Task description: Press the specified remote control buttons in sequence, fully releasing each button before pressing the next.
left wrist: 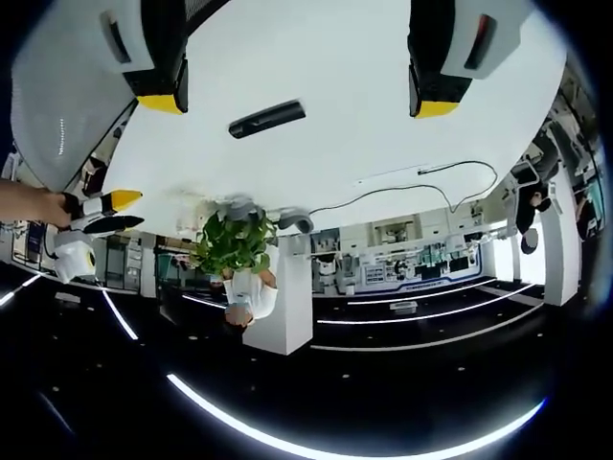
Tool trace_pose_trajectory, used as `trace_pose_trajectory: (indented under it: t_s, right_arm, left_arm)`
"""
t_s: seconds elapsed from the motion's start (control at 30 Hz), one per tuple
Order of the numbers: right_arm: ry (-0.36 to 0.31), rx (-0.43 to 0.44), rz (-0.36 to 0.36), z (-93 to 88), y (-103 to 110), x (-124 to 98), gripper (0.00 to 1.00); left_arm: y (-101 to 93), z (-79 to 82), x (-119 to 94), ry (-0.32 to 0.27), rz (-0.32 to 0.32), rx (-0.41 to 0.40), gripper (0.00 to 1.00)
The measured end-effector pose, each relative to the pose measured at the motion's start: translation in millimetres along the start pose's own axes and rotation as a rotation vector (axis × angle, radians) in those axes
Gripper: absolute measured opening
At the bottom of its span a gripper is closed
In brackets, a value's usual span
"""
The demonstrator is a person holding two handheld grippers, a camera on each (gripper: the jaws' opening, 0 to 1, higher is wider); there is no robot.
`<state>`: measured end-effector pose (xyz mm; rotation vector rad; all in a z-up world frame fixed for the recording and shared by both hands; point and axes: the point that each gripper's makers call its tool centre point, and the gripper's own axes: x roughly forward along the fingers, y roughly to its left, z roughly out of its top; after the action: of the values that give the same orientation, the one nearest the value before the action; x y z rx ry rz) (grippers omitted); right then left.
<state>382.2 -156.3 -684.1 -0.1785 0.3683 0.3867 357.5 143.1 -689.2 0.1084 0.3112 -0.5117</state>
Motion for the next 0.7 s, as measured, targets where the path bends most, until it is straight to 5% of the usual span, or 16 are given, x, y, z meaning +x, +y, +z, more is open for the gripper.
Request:
trace_pose_trajectory:
  t_s: [0.7]
  right_arm:
    - [-0.012,0.016,-0.009,0.7,-4,-1,0.77]
  left_arm:
    - [-11.7,-7.9,4,0.067,-0.082,-0.054,1.00]
